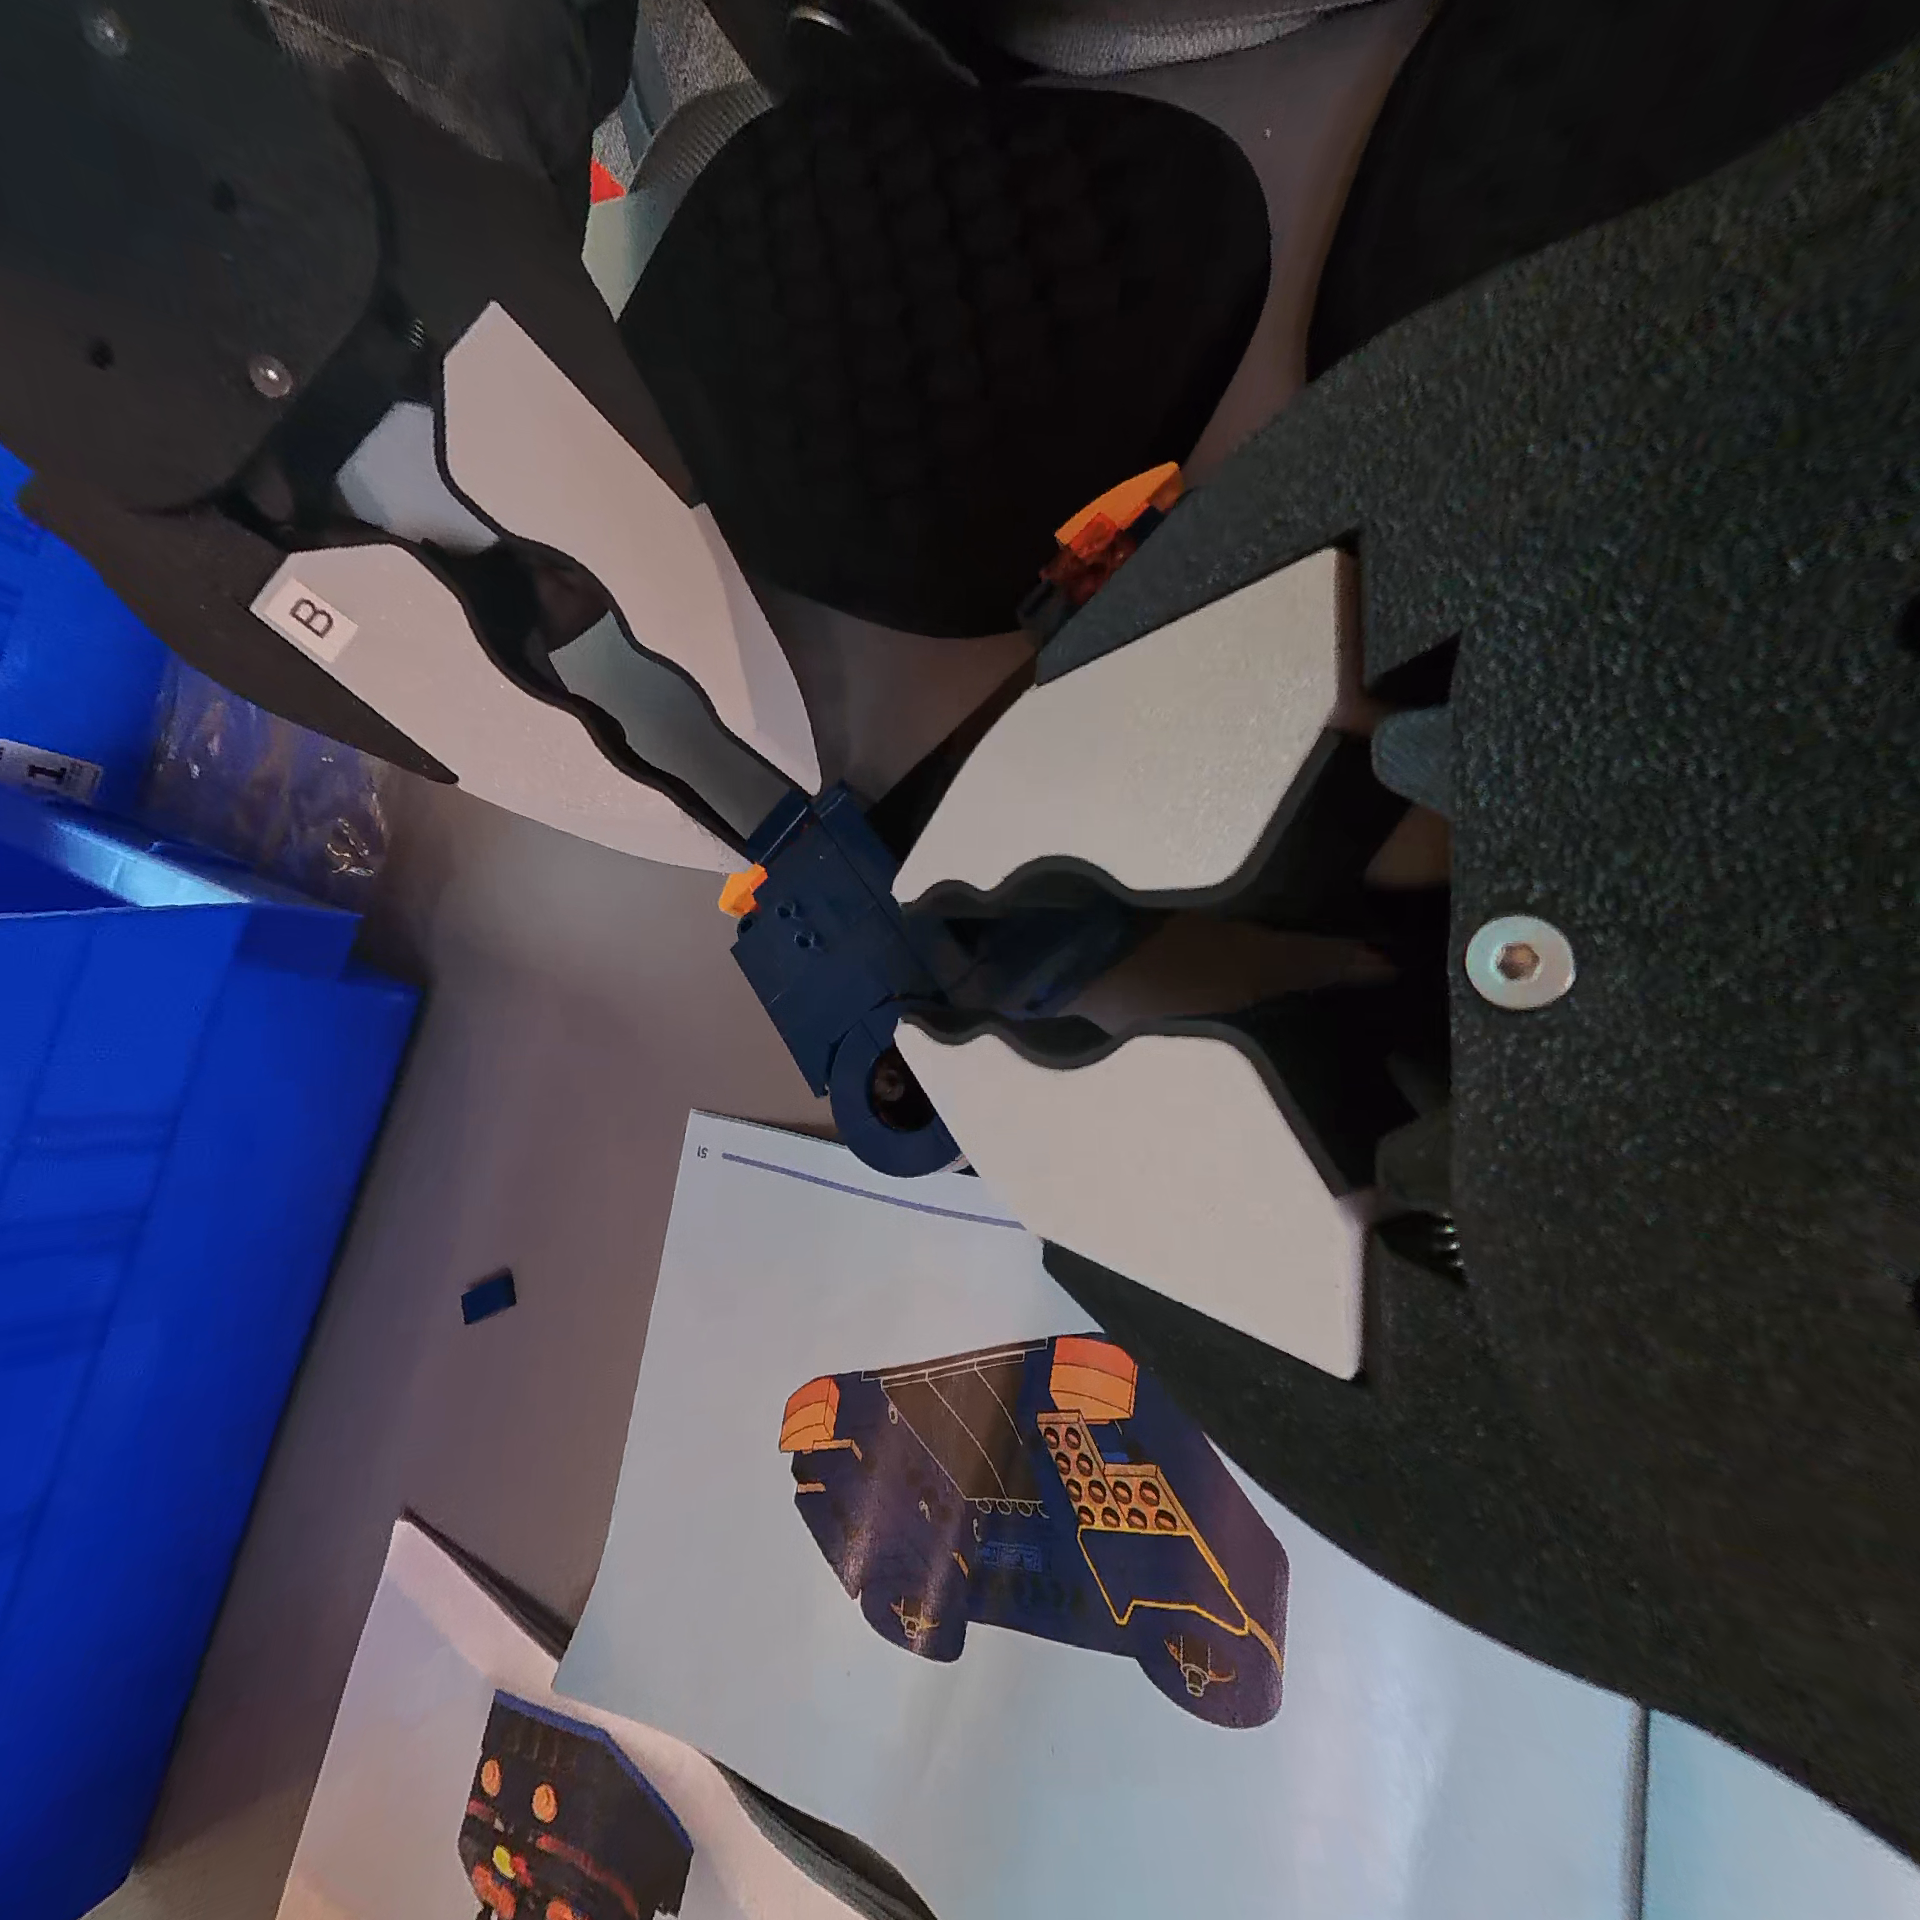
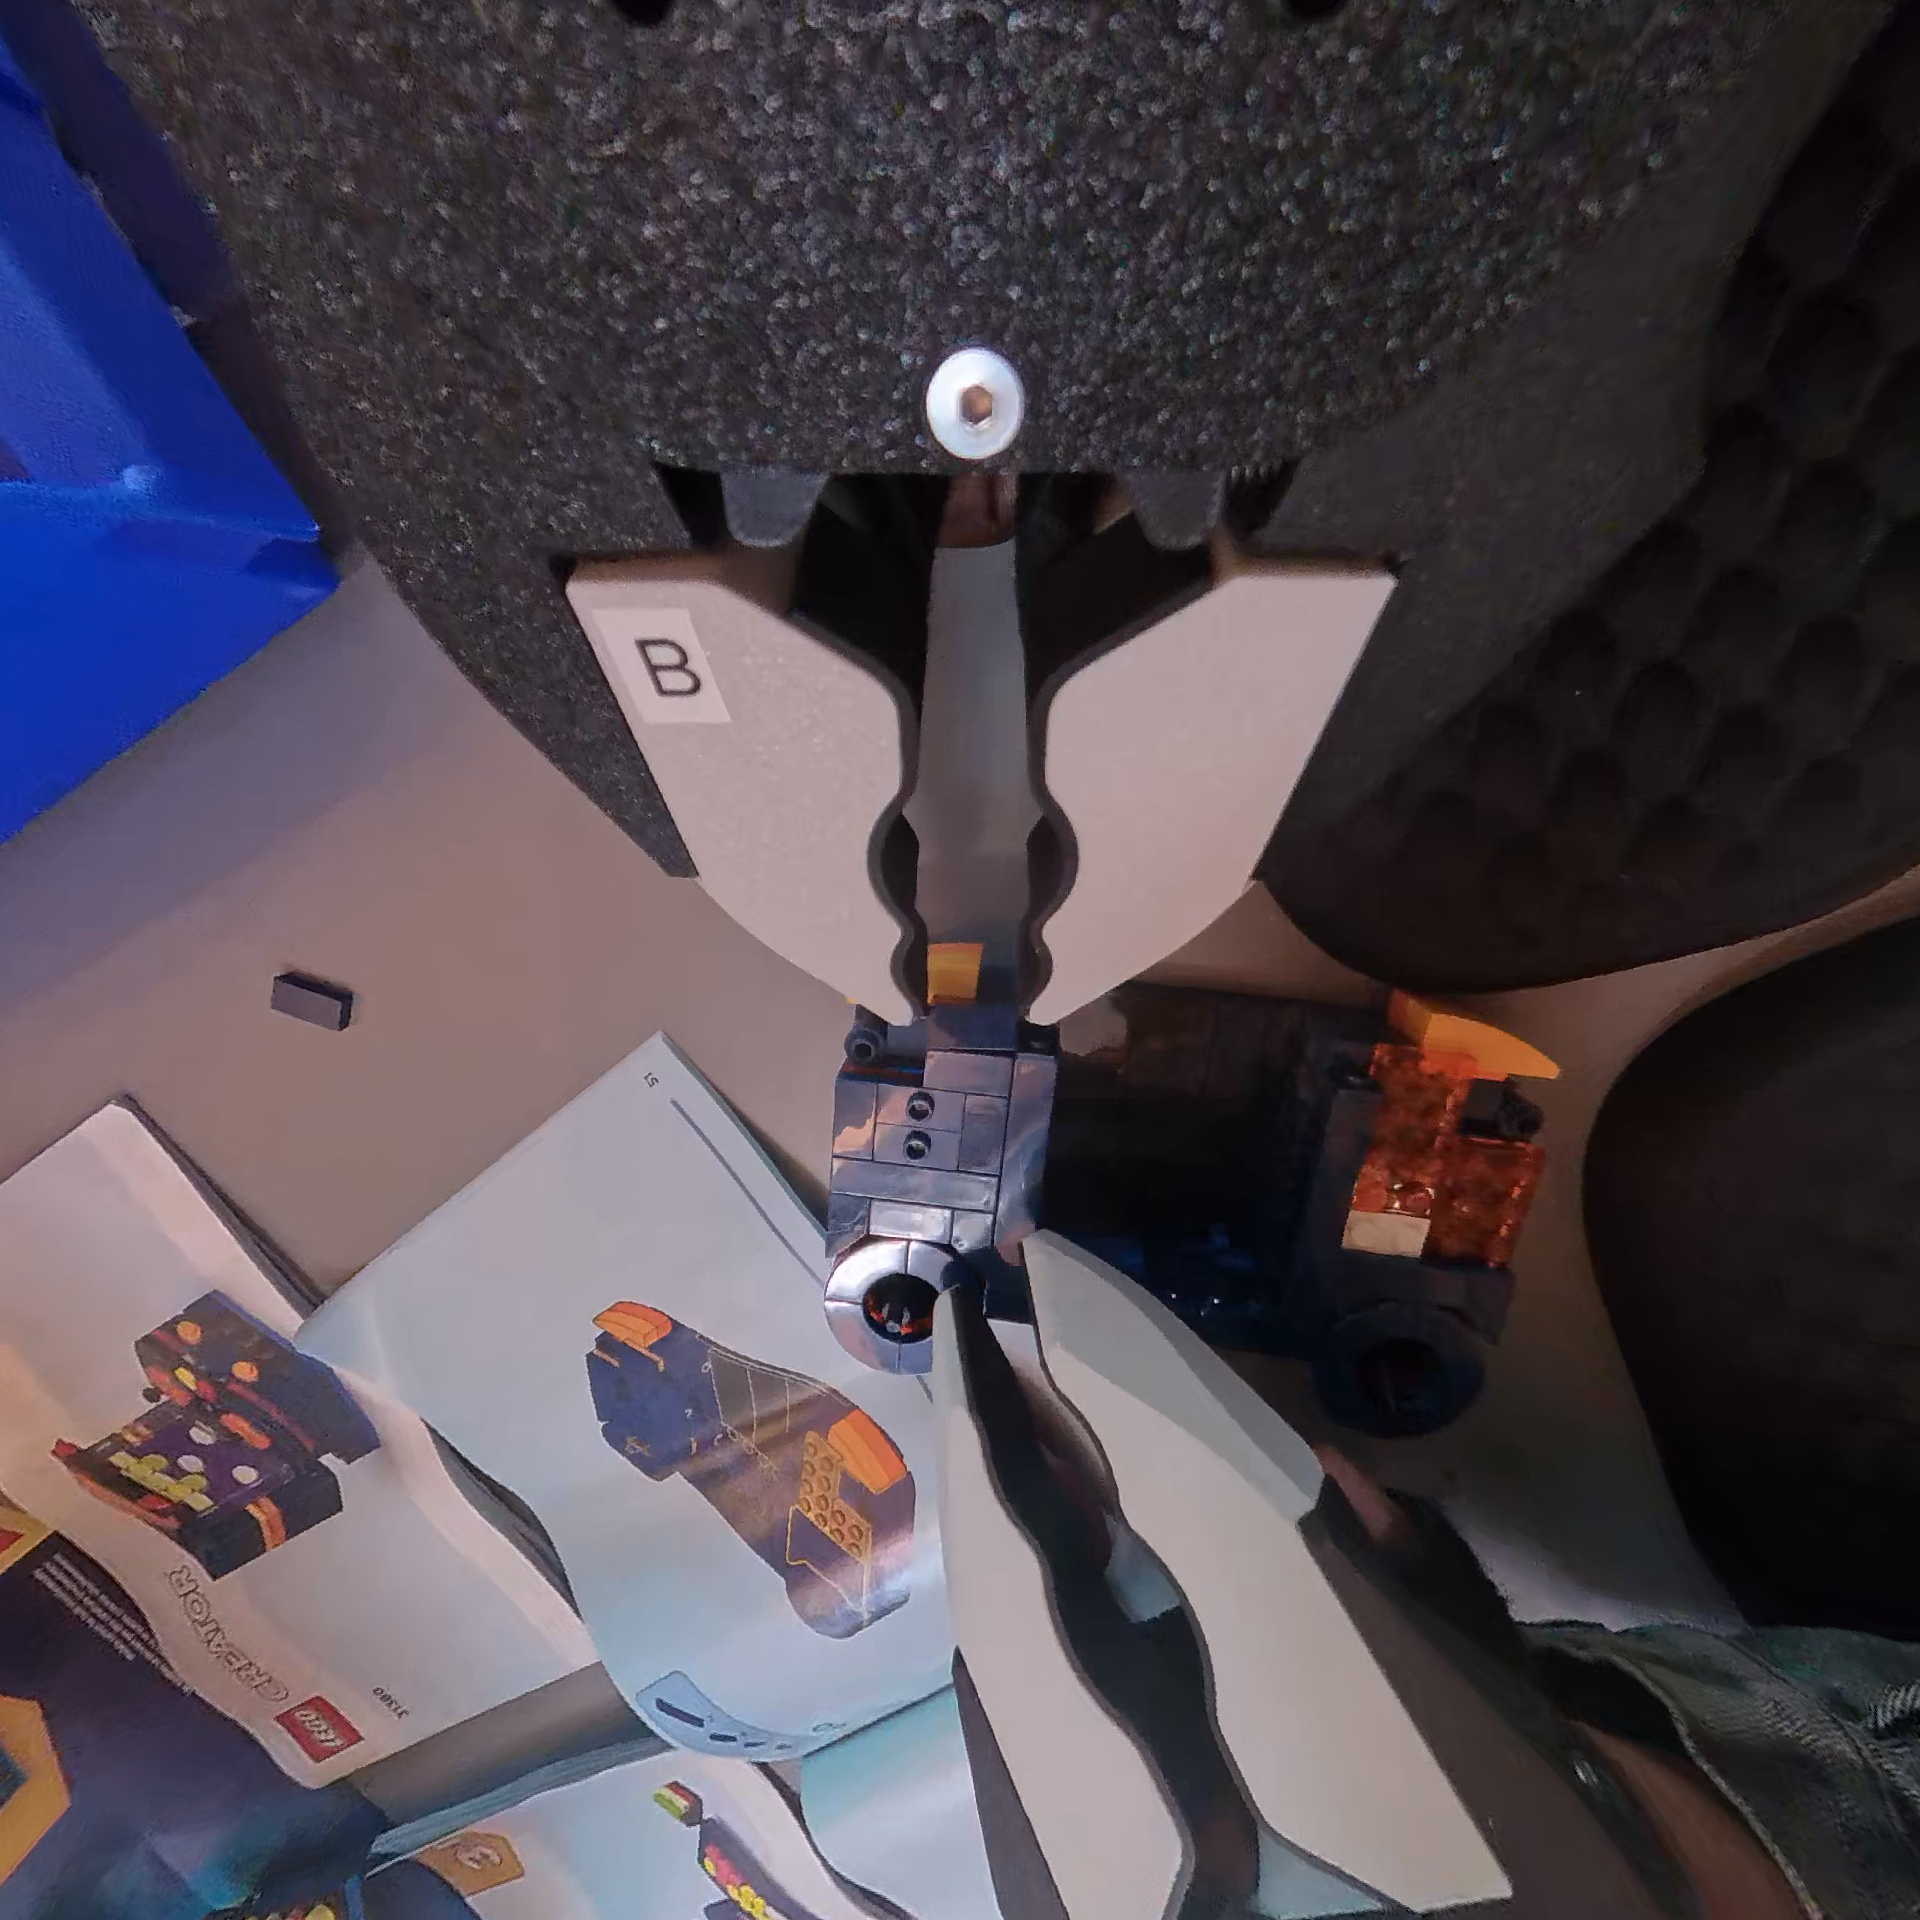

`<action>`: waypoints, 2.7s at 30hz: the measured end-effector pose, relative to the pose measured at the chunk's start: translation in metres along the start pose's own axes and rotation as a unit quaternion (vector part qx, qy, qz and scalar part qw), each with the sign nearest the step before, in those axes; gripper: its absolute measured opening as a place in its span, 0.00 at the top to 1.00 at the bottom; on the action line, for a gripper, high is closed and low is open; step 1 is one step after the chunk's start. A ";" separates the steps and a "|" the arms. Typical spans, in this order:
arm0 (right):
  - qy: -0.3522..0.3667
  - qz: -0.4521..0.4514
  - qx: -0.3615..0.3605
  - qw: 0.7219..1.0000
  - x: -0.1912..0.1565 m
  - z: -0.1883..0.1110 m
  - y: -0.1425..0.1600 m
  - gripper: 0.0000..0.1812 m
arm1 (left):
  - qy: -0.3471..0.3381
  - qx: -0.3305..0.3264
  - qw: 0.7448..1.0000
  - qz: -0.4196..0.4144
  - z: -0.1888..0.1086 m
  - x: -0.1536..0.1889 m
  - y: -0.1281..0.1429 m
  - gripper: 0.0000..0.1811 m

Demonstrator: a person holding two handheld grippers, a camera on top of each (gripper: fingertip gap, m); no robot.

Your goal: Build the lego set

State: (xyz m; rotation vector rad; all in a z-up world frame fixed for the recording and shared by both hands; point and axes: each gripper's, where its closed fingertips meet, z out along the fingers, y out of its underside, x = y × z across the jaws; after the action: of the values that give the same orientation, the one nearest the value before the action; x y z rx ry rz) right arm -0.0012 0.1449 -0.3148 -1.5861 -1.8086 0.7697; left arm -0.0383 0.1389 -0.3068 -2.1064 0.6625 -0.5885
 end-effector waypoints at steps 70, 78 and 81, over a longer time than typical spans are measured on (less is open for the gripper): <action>0.024 0.093 -0.033 0.995 0.004 0.002 -0.008 0.91 | 0.029 -0.006 0.999 0.034 0.023 0.005 -0.023 0.87; 0.020 0.092 -0.046 0.995 0.002 0.004 -0.012 0.91 | 0.013 -0.033 0.999 0.039 0.029 0.001 -0.015 0.85; 0.011 0.098 -0.043 0.994 0.002 0.005 -0.012 0.91 | 0.012 -0.035 0.998 0.043 0.029 0.001 -0.014 0.85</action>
State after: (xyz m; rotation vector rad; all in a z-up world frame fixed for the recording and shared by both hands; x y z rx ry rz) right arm -0.0126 0.1450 -0.3091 -1.8411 -1.7084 0.7674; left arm -0.0163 0.1622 -0.3108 -2.1261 0.7933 -0.5495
